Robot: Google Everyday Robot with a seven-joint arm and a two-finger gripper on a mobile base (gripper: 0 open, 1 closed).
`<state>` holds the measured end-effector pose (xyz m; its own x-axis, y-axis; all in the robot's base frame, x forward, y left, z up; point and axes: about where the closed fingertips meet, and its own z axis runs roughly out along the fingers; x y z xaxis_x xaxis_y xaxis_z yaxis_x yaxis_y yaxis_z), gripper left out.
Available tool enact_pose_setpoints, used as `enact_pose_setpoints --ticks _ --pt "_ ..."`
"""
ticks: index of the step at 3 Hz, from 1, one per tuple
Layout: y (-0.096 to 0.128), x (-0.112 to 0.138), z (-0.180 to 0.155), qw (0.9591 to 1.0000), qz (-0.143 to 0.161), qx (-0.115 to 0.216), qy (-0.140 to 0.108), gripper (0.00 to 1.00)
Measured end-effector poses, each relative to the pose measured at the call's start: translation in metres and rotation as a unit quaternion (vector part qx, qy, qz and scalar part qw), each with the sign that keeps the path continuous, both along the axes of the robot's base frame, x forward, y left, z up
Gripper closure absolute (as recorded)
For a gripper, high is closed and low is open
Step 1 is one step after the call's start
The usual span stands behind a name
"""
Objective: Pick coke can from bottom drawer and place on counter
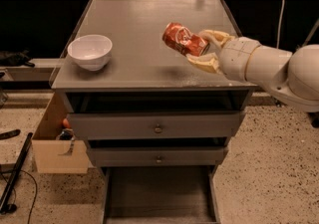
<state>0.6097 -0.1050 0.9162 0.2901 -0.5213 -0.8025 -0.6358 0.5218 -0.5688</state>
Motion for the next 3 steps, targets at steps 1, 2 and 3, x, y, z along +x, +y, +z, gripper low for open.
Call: enact_pose_setpoints --ticks 1,2,3 --pt "-0.011 0.013 -0.014 0.9995 -0.010 -0.026 0.016 1.00" --pt "0.011 0.045 -0.049 0.9967 0.008 -0.067 0.045 1.00" --pt "0.015 0.047 -0.051 0.9965 0.011 -0.069 0.046 0.99"
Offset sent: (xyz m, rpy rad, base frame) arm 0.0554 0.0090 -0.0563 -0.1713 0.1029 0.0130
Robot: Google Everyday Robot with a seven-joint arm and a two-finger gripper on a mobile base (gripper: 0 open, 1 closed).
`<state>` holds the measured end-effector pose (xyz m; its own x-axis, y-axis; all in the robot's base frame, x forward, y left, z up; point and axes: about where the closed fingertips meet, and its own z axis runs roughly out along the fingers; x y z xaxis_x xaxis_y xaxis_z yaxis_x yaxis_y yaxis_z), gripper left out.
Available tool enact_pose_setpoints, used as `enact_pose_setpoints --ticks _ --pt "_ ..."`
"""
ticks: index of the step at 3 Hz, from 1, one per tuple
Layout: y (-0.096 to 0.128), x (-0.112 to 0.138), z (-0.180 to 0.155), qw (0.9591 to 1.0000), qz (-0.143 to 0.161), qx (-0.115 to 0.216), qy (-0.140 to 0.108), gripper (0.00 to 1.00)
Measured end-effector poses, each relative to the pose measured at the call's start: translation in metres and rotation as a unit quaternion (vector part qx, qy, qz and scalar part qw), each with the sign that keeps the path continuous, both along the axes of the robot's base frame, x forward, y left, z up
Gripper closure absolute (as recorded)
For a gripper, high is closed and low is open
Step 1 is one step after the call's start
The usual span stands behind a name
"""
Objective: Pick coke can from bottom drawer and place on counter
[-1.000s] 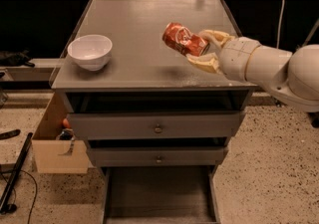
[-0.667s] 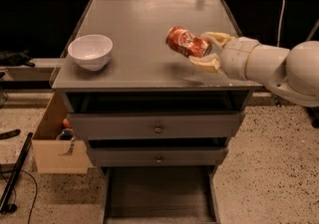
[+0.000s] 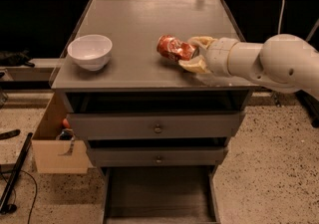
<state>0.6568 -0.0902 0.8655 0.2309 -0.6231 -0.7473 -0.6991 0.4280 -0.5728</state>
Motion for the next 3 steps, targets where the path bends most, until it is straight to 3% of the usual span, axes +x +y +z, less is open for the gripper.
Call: enact_pose_setpoints --ticks 1,2,3 --pt "0.0000 0.0000 0.0000 1.0000 0.000 0.000 0.000 0.80" --pt "0.0001 0.0000 0.0000 1.0000 0.000 0.000 0.000 0.49" --pt "0.0001 0.0000 0.0000 1.0000 0.000 0.000 0.000 0.26"
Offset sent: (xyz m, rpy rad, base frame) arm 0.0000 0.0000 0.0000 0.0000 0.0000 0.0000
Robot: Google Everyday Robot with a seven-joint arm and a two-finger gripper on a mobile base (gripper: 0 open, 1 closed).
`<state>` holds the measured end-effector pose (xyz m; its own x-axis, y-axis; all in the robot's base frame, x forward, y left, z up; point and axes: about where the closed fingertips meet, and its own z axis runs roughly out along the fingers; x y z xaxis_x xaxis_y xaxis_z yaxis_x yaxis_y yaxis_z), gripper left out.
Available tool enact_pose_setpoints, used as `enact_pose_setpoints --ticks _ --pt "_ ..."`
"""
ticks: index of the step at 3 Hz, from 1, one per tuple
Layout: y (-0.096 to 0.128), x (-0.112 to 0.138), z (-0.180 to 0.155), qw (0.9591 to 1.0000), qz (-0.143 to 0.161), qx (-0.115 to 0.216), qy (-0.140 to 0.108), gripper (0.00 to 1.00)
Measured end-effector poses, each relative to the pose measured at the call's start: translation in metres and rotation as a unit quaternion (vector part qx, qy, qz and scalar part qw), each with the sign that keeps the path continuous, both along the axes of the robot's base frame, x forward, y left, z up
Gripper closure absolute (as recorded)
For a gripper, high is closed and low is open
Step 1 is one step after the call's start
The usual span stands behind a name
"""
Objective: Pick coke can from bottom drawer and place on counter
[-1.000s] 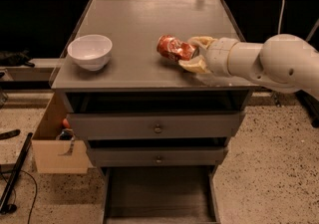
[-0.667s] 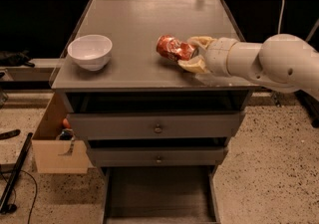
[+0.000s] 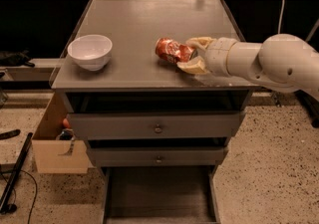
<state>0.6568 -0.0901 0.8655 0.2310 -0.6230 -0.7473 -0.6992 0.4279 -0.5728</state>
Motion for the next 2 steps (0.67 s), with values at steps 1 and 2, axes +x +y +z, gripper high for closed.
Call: enact_pose_setpoints --ticks 1,2 --pt "0.0001 0.0000 0.0000 1.0000 0.000 0.000 0.000 0.00" --pt "0.0001 0.0000 0.0000 1.0000 0.000 0.000 0.000 0.00"
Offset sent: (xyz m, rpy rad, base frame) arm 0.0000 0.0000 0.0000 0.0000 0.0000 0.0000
